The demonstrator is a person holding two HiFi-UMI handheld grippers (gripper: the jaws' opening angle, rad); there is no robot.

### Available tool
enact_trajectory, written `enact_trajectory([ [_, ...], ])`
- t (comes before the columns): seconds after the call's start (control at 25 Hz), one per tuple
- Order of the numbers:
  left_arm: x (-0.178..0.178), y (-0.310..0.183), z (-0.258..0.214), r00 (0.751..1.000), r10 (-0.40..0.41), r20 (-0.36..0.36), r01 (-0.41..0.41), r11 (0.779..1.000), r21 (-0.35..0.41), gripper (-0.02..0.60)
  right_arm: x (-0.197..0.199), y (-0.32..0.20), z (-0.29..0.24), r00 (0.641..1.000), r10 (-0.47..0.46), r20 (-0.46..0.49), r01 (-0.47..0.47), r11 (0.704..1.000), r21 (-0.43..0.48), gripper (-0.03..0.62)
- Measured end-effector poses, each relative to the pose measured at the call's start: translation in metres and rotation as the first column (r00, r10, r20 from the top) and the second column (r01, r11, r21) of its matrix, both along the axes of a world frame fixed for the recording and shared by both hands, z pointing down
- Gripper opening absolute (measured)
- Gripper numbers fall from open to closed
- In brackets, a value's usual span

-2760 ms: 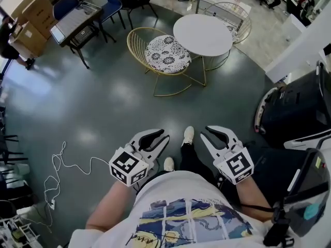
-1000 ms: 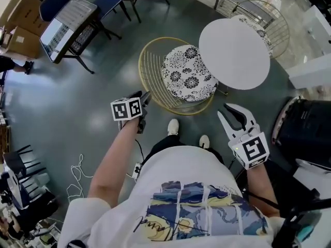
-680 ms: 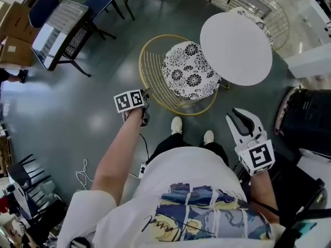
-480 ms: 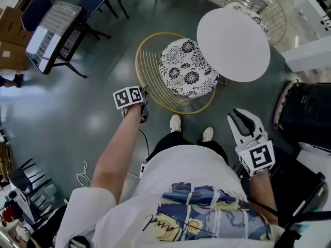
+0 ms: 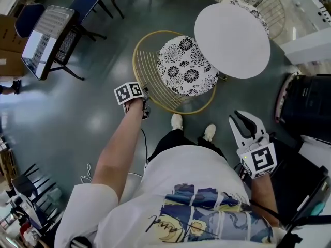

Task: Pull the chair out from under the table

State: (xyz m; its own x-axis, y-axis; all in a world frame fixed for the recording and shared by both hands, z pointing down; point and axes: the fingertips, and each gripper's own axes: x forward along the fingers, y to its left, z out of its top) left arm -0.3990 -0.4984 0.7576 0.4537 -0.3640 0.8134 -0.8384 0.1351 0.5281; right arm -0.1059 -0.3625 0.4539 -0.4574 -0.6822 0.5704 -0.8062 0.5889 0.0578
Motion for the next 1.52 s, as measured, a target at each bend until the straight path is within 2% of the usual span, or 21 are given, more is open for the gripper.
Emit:
enact_trajectory([
  [0.16,0.007,-0.004,0.01,1.0,0.006,0.007,-0.005,0.999,-0.033,0.165,0.005,-0.001,0.004,1.0,0.01,0.001,-0.01,1.0,-0.014,0.075],
  [0.24,0.012,-0.005,0.012,1.0,0.015,0.014,-0.014,0.999,-0.039,0.108,0.007,0.0,0.007,1.0,0.011,0.002,-0.011,1.0,-0.018,0.075],
  [0.28,0.013,-0.005,0.014,1.0,0.019,0.021,-0.018,0.999,-0.043,0.1,0.008,0.001,0.008,1.0,0.011,0.001,-0.011,1.0,-0.02,0.075],
  [0.48,0.013,-0.005,0.016,0.999,0.024,0.036,-0.022,0.998,-0.06,0.087,0.01,0.001,0.009,1.0,0.016,0.0,-0.016,1.0,-0.022,0.075],
  [0.6,0.011,-0.005,0.015,1.0,-0.004,0.021,0.005,0.998,-0.064,0.08,0.009,0.002,0.009,1.0,0.017,0.002,-0.017,1.0,-0.019,0.075],
  [0.84,0.007,-0.004,0.016,0.996,-0.072,0.057,0.076,0.995,-0.063,0.063,0.01,0.007,0.01,1.0,0.021,0.0,-0.021,1.0,-0.017,0.075],
  [1.2,-0.001,0.0,0.015,0.985,-0.161,0.066,0.165,0.984,-0.062,0.054,0.012,0.01,0.01,1.0,0.02,0.004,-0.02,1.0,-0.016,0.075],
  [1.52,-0.026,0.015,0.014,0.976,-0.202,0.076,0.207,0.977,-0.054,0.048,0.005,0.008,0.011,1.0,-0.013,0.01,0.013,1.0,-0.019,0.075],
])
